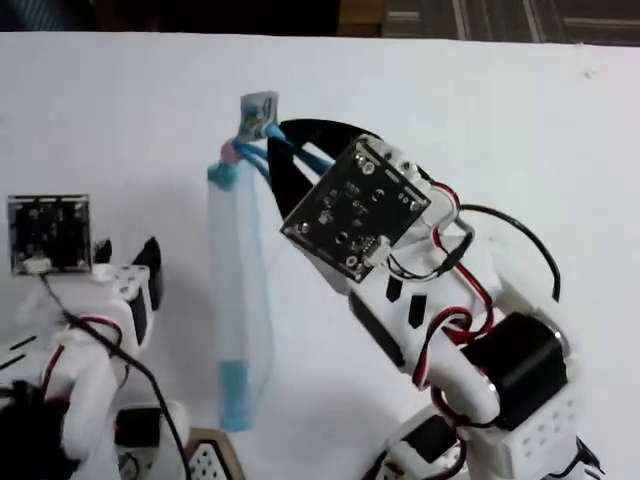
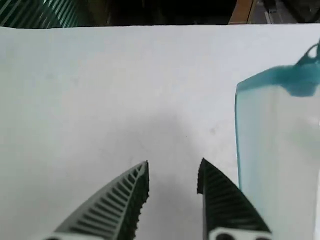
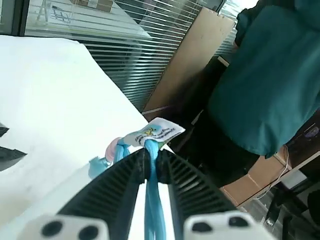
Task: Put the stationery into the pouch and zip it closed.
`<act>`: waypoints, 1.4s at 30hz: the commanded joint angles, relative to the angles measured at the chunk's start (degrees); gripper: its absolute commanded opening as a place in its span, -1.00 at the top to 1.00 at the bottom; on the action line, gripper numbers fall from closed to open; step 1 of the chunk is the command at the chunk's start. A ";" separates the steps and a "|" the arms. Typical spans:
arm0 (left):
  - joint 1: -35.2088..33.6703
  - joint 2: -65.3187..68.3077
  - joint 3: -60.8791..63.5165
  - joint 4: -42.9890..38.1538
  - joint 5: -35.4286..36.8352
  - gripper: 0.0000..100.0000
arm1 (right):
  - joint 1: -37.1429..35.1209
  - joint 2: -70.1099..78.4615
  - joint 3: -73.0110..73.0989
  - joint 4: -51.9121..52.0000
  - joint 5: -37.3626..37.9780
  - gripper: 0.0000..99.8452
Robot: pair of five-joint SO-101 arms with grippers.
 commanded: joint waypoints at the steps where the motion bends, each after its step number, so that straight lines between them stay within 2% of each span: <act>1: 1.10 -0.04 -4.92 0.70 2.81 0.53 | 4.44 -2.07 -2.37 -0.31 0.53 0.97; 4: 1.63 -0.04 -7.82 3.25 4.84 0.48 | 6.02 -4.35 -2.37 -3.38 0.53 0.97; 7: 4.00 -0.04 -11.16 6.59 5.98 0.47 | 6.02 -5.41 -2.11 -10.07 0.53 0.97; 10: 4.62 0.13 -14.51 9.05 10.11 0.45 | 5.76 -4.88 -2.02 -17.36 0.18 0.97; 15: 3.30 7.87 -19.60 14.15 10.29 0.42 | 3.74 -2.77 -2.02 -25.80 0.09 0.97; 20: -2.42 15.96 -29.19 15.30 10.20 0.42 | -1.71 -0.75 0.79 -26.07 0.53 0.97; 28: -3.30 22.02 -32.79 14.95 10.02 0.42 | -8.66 -4.18 21.36 -23.43 0.09 0.97; 35: -10.42 27.74 -32.79 11.87 9.93 0.41 | -4.70 -8.04 33.05 -25.45 0.09 0.97; 39: -12.44 32.57 -32.79 12.22 4.57 0.42 | -0.40 -8.48 34.99 -29.14 0.09 0.97; 42: -16.40 34.86 -33.32 11.96 2.90 0.42 | -0.22 -8.66 36.31 -29.49 0.09 0.97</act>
